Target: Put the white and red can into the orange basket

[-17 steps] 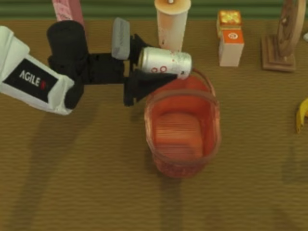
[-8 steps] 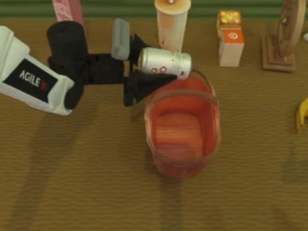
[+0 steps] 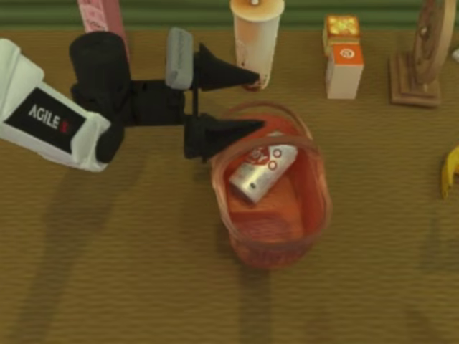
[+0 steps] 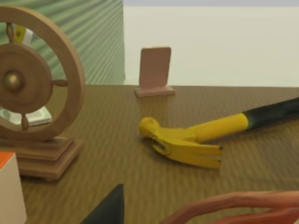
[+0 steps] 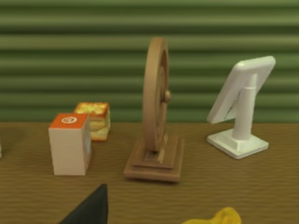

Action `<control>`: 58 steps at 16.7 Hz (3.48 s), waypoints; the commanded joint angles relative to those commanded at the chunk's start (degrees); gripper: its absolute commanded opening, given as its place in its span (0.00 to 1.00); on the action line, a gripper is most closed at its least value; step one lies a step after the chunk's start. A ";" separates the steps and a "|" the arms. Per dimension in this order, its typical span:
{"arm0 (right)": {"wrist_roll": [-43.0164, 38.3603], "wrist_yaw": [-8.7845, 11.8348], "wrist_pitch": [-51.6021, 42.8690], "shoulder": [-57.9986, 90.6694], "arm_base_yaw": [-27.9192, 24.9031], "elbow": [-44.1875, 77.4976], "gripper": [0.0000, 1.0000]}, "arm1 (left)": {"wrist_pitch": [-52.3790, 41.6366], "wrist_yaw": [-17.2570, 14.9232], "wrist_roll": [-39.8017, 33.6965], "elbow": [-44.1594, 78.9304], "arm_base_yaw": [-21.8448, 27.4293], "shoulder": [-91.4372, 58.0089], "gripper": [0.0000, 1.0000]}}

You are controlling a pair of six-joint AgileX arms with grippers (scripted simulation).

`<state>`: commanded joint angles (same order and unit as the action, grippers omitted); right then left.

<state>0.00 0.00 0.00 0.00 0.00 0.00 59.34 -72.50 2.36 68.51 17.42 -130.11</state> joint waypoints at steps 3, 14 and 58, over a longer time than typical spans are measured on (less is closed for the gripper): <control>0.00 0.00 0.00 0.00 0.00 0.00 1.00 | 0.00 0.00 0.00 0.00 0.00 0.00 1.00; 8.75 0.14 -13.37 16.36 -5.82 16.35 1.00 | -6.74 9.18 -4.45 -4.84 -3.52 16.00 1.00; 60.78 -0.12 -87.41 132.47 -39.08 129.81 0.70 | -59.34 72.50 -2.36 -68.51 -18.57 130.11 1.00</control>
<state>60.78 -0.12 -87.41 132.47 -39.08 129.81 0.00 0.00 0.00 0.00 -1.15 0.00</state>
